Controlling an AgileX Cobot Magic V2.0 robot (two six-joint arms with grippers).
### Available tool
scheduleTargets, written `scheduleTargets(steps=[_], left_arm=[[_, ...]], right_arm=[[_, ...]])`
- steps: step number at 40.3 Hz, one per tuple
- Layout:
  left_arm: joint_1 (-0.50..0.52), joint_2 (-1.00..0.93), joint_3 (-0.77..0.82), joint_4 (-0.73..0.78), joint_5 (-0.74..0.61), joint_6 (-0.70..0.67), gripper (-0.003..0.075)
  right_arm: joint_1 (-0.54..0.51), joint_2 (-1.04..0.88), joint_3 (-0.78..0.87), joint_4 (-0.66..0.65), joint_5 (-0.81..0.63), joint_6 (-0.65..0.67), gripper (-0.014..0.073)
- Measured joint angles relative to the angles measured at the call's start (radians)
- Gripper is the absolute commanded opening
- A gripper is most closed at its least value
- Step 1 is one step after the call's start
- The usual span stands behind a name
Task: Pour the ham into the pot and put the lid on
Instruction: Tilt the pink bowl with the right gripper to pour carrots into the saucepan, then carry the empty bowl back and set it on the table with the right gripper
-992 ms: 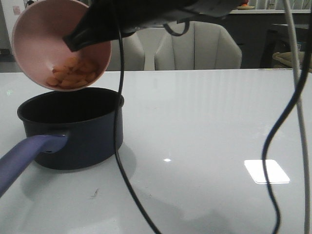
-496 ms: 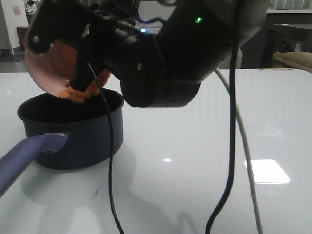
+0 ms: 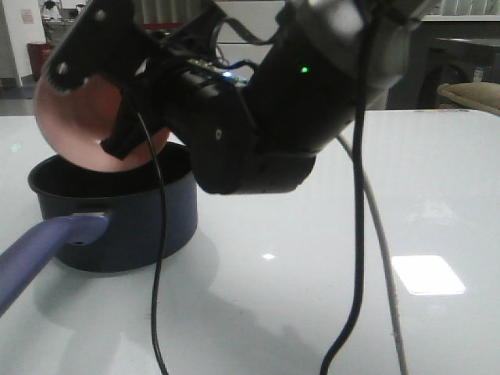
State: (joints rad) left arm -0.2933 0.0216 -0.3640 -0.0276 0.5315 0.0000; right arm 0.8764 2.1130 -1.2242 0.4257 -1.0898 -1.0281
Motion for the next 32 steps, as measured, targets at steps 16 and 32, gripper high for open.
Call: scheduleTargets(steps=[16, 32], left_arm=[[0.0, 0.0, 0.0, 0.0, 0.0, 0.0, 0.0625], [0.0, 0.0, 0.0, 0.0, 0.0, 0.0, 0.0625]], right_arm=[[-0.019, -0.276, 0.0, 0.212, 0.663, 0.261, 0.0135], [-0.205, -0.502, 0.0, 0.303, 1.22, 0.26, 0.0135]])
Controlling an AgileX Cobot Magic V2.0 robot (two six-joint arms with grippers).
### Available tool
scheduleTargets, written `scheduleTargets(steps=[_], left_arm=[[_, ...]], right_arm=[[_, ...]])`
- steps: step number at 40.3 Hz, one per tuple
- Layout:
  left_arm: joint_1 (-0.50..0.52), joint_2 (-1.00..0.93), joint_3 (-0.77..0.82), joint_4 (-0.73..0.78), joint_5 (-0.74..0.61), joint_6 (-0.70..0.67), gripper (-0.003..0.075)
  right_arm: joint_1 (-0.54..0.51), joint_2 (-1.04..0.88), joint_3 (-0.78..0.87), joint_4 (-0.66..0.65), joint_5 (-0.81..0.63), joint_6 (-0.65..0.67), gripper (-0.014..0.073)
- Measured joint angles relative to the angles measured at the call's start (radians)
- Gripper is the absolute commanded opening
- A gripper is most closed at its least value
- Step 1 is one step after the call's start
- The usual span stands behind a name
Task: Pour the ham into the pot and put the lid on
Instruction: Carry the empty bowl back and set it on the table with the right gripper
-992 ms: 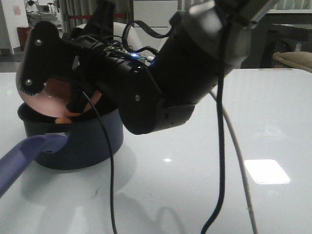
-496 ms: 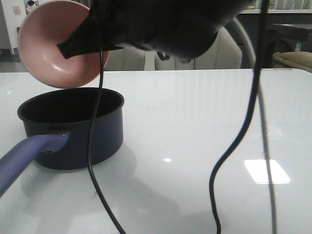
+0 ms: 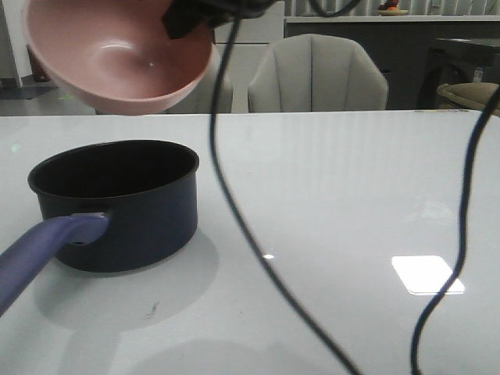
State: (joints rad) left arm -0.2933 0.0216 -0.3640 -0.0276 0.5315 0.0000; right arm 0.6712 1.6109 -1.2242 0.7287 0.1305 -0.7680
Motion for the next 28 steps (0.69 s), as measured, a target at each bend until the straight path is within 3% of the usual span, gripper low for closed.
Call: scheduleTargets(steps=[8, 14, 21, 28], left_arm=[[0.0, 0.0, 0.0, 0.0, 0.0, 0.0, 0.0625], [0.0, 0.0, 0.0, 0.0, 0.0, 0.0, 0.0625], [0.0, 0.0, 0.0, 0.0, 0.0, 0.0, 0.0625], [0.0, 0.0, 0.0, 0.0, 0.0, 0.0, 0.0625]], right_arm=[[-0.171, -0.046, 0.0, -0.026, 0.245, -0.001, 0.0135], [-0.292, -0.046, 0.0, -0.147, 0.416, 0.071, 0.0135], [-0.392, -0.03, 0.0, -0.309, 0.493, 0.24, 0.0135], [-0.443, 0.05, 0.0, -0.346, 0.515, 0.33, 0.0135]])
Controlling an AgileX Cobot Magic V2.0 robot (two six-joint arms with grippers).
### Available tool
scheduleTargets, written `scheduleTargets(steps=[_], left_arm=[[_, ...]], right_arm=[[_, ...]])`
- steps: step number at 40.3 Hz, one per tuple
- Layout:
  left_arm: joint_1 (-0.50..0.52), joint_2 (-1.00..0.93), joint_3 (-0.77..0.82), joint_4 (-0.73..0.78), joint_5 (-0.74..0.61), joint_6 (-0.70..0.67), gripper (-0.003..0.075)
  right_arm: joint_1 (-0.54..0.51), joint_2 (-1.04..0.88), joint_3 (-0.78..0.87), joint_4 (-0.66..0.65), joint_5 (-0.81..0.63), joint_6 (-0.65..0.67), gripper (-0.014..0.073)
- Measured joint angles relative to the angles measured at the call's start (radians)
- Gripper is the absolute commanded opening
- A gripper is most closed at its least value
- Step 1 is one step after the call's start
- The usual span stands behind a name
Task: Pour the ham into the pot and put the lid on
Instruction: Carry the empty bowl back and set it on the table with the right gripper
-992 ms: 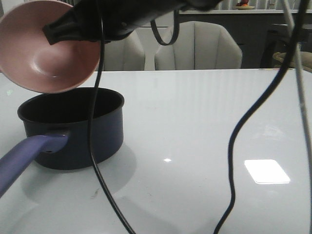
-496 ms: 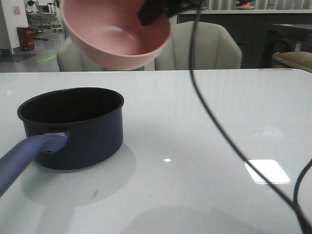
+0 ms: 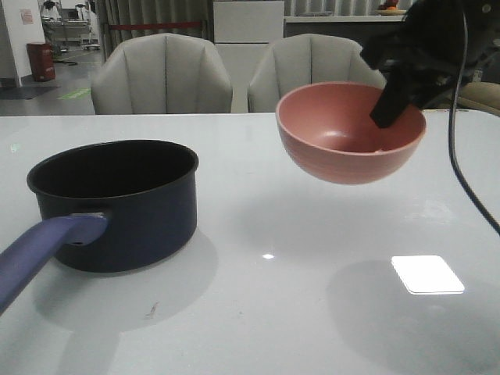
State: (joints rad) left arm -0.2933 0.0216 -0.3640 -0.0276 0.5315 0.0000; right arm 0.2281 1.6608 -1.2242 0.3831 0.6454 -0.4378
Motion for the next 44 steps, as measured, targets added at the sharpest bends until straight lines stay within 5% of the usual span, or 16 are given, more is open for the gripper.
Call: scheduleTargets(steps=[12, 24, 30, 44], left_arm=[[0.0, 0.0, 0.0, 0.0, 0.0, 0.0, 0.0625], [0.0, 0.0, 0.0, 0.0, 0.0, 0.0, 0.0625], [0.0, 0.0, 0.0, 0.0, 0.0, 0.0, 0.0625], [0.0, 0.0, 0.0, 0.0, 0.0, 0.0, 0.0625]], right_arm=[[-0.007, 0.145, 0.0, -0.002, -0.033, 0.08, 0.0154], [-0.007, 0.201, 0.0, 0.0, -0.067, 0.1, 0.0369], [-0.007, 0.206, 0.0, 0.002, -0.067, 0.1, 0.041], [-0.007, -0.046, 0.0, -0.004, -0.065, 0.1, 0.0409]])
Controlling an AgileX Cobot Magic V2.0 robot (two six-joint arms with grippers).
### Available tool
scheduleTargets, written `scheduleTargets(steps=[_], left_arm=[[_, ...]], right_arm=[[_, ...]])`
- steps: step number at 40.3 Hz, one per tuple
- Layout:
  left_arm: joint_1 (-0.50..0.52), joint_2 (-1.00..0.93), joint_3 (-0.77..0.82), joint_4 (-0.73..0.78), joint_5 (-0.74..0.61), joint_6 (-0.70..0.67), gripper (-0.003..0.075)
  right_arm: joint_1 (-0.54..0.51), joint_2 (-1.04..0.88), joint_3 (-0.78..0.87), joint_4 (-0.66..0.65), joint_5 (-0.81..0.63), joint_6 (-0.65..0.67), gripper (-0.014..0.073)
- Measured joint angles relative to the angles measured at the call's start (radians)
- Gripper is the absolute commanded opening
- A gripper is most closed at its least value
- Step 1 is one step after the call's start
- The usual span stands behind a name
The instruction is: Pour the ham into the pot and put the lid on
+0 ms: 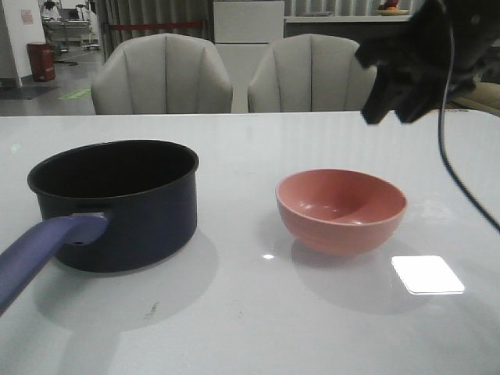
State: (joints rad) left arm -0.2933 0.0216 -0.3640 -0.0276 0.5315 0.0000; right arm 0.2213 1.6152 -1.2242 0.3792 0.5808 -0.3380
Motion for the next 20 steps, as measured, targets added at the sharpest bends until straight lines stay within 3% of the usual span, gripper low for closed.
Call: scheduleTargets(steps=[10, 20], left_arm=[[0.0, 0.0, 0.0, 0.0, 0.0, 0.0, 0.0625], [0.0, 0.0, 0.0, 0.0, 0.0, 0.0, 0.0625]], right_arm=[[-0.001, -0.288, 0.079, -0.002, -0.014, -0.004, 0.0409], [0.023, -0.572, 0.29, -0.002, -0.194, -0.007, 0.0409]])
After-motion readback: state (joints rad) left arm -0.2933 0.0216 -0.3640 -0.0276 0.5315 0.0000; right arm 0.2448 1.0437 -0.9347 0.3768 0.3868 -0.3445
